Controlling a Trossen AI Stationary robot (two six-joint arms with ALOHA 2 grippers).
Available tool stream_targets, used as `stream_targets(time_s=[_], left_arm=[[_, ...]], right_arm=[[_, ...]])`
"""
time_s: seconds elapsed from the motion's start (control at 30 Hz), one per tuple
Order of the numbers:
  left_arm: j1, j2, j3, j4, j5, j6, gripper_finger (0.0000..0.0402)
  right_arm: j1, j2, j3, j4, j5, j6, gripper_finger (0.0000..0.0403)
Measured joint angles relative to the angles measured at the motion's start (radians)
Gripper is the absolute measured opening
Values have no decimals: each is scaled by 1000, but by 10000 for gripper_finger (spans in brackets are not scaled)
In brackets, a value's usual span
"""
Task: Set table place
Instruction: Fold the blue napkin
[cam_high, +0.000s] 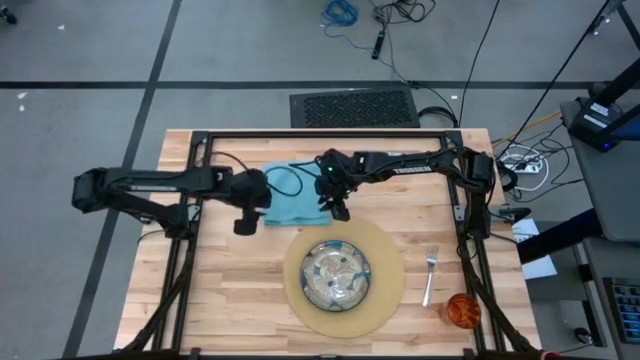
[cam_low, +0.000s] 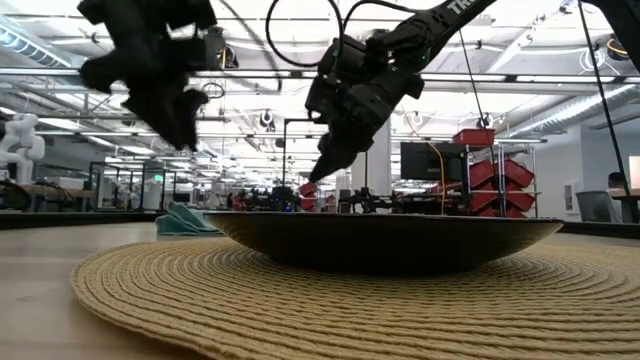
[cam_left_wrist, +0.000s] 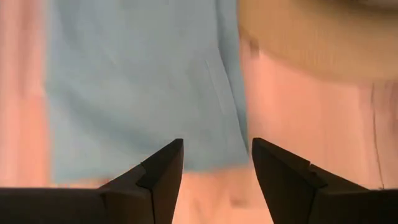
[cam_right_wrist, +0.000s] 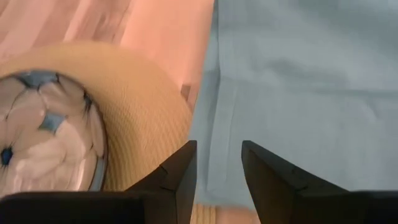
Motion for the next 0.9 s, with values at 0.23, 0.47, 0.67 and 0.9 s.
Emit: stream_targets(time_s=[0.23,0.47,0.67,0.9], left_arm=[[70,32,-69,171,-15,5,178],[102,180,-120,306,14,4,178],[118,311,-190,420,82,-19,178],[118,267,-169,405,85,-44,178]], right_arm=[[-1,0,1,48,0,26,119],[0,0,1,45,0,60,119],[1,0,1,38,1,69,119],[0,0,1,36,1,69,119]])
